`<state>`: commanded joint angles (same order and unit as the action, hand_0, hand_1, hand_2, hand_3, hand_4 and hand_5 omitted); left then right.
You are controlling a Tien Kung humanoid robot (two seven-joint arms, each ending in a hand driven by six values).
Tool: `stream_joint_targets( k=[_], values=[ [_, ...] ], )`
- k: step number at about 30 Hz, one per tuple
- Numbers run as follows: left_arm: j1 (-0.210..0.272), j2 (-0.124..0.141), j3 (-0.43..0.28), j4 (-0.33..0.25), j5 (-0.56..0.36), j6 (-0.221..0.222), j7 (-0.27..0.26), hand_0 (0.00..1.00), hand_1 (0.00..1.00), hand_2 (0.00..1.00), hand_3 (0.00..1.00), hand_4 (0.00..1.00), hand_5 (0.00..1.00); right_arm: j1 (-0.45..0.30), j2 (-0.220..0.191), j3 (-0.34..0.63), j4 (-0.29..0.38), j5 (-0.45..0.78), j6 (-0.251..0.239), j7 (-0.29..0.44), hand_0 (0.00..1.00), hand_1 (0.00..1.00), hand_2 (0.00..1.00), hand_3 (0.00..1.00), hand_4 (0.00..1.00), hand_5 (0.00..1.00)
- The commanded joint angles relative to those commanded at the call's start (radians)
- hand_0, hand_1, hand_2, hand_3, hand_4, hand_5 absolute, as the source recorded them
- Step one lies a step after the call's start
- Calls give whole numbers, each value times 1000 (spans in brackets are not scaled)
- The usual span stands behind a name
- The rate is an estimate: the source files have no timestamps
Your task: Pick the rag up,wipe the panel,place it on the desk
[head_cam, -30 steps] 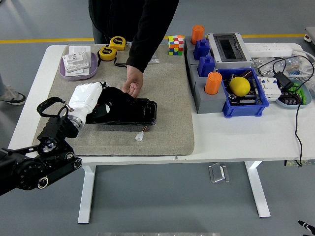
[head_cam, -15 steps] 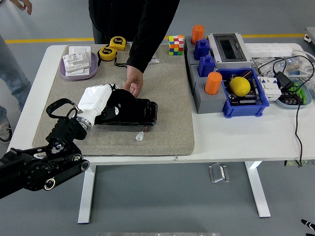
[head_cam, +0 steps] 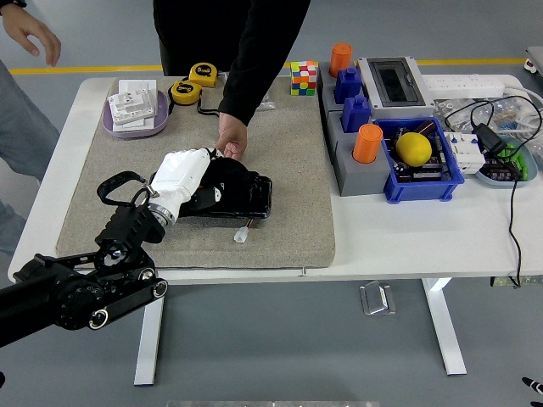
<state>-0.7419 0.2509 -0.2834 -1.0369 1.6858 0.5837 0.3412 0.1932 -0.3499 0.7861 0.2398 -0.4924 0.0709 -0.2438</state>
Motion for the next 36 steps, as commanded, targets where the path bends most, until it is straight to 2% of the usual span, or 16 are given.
stream_joint_targets(
  k=[9,21,29,36],
  values=[
    [-26,-39,32,-5,-9,0,7,201,159,533,474,127,2,2,0,-5,0,1,0,0,766,575,702,614,998,563],
    [-40,-60,55,-1,-17,-1,11,201,159,534,475,130,2,2,-2,-13,0,5,-1,-2,764,575,702,613,998,562],
    [-38,-57,48,-7,-11,-1,13,202,160,536,478,142,2,2,1,-11,1,7,-3,-1,765,575,702,613,998,561],
    [-34,-36,39,-6,-4,-4,13,203,160,535,479,143,2,-1,6,-5,1,6,-5,2,764,575,702,613,998,560]
  ],
)
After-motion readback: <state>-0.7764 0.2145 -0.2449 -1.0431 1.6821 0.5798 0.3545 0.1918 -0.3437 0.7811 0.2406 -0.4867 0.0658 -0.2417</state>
